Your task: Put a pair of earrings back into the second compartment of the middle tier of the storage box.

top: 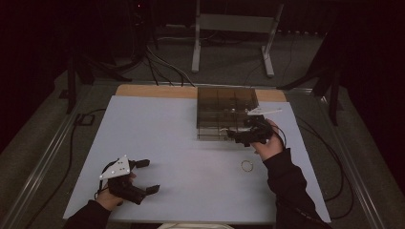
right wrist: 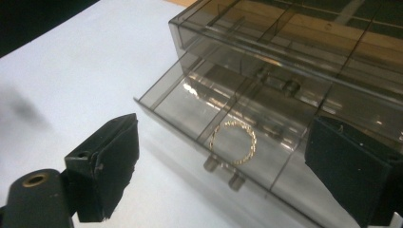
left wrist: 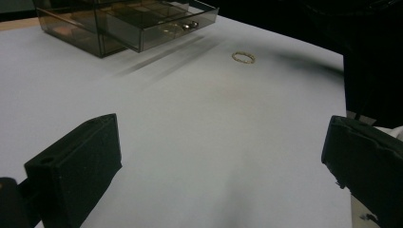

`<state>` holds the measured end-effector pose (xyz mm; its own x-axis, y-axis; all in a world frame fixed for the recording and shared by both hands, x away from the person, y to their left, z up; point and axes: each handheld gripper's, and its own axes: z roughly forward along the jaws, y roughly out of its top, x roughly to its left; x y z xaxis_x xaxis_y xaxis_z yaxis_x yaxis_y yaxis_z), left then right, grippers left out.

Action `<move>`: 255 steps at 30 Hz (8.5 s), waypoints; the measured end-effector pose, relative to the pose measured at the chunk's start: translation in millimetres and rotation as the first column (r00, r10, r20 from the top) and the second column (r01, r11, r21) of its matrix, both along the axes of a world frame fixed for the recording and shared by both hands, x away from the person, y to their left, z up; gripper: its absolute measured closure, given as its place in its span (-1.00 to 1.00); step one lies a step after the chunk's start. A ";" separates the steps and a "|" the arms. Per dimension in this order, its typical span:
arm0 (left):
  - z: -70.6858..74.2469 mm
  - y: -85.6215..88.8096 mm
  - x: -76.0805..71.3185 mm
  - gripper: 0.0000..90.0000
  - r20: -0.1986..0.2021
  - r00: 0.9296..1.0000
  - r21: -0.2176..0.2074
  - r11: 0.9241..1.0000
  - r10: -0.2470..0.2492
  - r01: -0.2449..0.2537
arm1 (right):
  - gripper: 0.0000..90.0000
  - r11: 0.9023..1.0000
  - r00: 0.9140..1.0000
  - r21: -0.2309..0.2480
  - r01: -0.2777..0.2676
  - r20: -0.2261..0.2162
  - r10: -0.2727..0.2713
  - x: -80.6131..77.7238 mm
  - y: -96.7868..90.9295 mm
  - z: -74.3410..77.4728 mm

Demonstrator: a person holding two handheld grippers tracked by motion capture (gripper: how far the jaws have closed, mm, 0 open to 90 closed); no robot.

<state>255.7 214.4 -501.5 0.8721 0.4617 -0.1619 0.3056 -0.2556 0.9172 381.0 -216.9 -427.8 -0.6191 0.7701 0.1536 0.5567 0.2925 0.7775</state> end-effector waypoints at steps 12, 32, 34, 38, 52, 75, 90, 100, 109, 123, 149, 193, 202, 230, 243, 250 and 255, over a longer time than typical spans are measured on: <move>-0.8 -1.2 -0.2 -0.99 -0.001 1.000 0.012 1.000 -0.003 0.003 | -0.94 1.000 1.000 0.016 0.004 -0.001 -0.004 -30.6 -25.8 -9.3; -0.3 -1.5 -0.4 -0.99 0.001 1.000 0.014 1.000 -0.001 0.001 | -0.78 0.998 0.995 -0.013 0.054 -0.083 -0.055 -62.7 -53.1 -57.0; 0.2 -1.8 -0.8 -0.99 0.005 1.000 0.013 1.000 -0.003 0.003 | -0.77 0.998 0.994 -0.010 0.062 -0.087 -0.062 -65.9 -54.8 -60.0; 0.2 -1.8 -0.4 -0.99 0.003 1.000 0.013 1.000 -0.002 0.002 | -0.65 0.995 0.990 -0.022 0.100 -0.093 -0.101 -71.4 -57.6 -66.0; 0.5 -2.2 -0.8 -0.99 0.005 1.000 0.017 1.000 -0.006 0.005 | 0.37 0.979 0.978 -0.103 0.175 -0.095 -0.185 -80.0 -58.8 -83.7; 0.3 -2.0 -0.5 -0.99 0.005 1.000 0.017 1.000 -0.005 0.005 | 0.92 0.957 0.979 -0.239 0.165 -0.075 -0.188 -78.3 -42.8 -87.8; -0.2 -2.6 -0.3 -0.99 0.001 1.000 0.018 1.000 -0.005 0.005 | 0.93 0.966 0.981 -0.204 0.159 -0.075 -0.177 -82.4 -43.6 -78.6; -0.5 -2.8 -0.3 -0.99 0.006 1.000 0.023 1.000 -0.004 0.004 | 0.93 0.973 0.984 -0.170 0.154 -0.062 -0.167 -79.4 -43.2 -63.7; -0.8 -3.0 0.2 -0.99 0.003 1.000 0.017 1.000 -0.003 0.003 | 0.93 0.976 0.986 -0.151 0.155 -0.038 -0.163 -74.1 -44.0 -47.4; -0.2 -1.8 0.0 -0.99 0.006 1.000 0.016 1.000 -0.001 0.001 | 0.93 0.981 0.989 -0.127 0.149 0.004 -0.150 -54.1 -37.5 -24.0; 0.1 -1.1 0.2 -0.99 0.004 1.000 0.015 1.000 0.000 0.000 | 0.92 0.981 0.985 -0.086 0.172 0.035 -0.170 -11.8 -28.1 -4.9; 0.5 -1.1 -0.6 -0.99 0.009 1.000 0.019 1.000 -0.005 0.005 | 0.71 0.982 0.984 -0.062 0.177 -0.024 -0.178 44.1 3.6 -34.5; 0.2 -1.2 -0.2 -0.99 0.003 1.000 0.018 1.000 -0.003 0.003 | 0.23 0.992 0.992 -0.033 0.121 -0.017 -0.121 31.2 6.0 -26.5; -1.0 1.0 -0.5 -0.99 -0.004 1.000 0.008 1.000 0.011 -0.011 | -1.00 0.993 0.992 0.053 -0.104 0.077 0.100 -16.9 29.7 5.7; -0.3 1.5 -1.2 -0.99 0.002 1.000 0.010 1.000 0.008 -0.008 | -1.00 0.990 0.991 0.068 -0.120 0.063 0.116 -37.0 22.1 -23.6; -0.7 0.5 -0.9 -0.99 0.001 1.000 0.014 1.000 0.003 -0.003 | -1.00 0.987 0.988 0.068 -0.148 0.049 0.145 -53.6 14.1 -46.3; -0.7 -0.2 -0.8 -0.99 0.002 1.000 0.015 1.000 0.001 -0.001 | -1.00 0.985 0.988 0.078 -0.154 0.046 0.150 -64.3 3.0 -60.9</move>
<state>254.8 214.2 -502.2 0.8718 0.4653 -0.1530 0.3039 -0.2689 0.9140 316.7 -213.9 -488.7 -0.7348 0.6527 0.1843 0.4788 0.3068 0.8226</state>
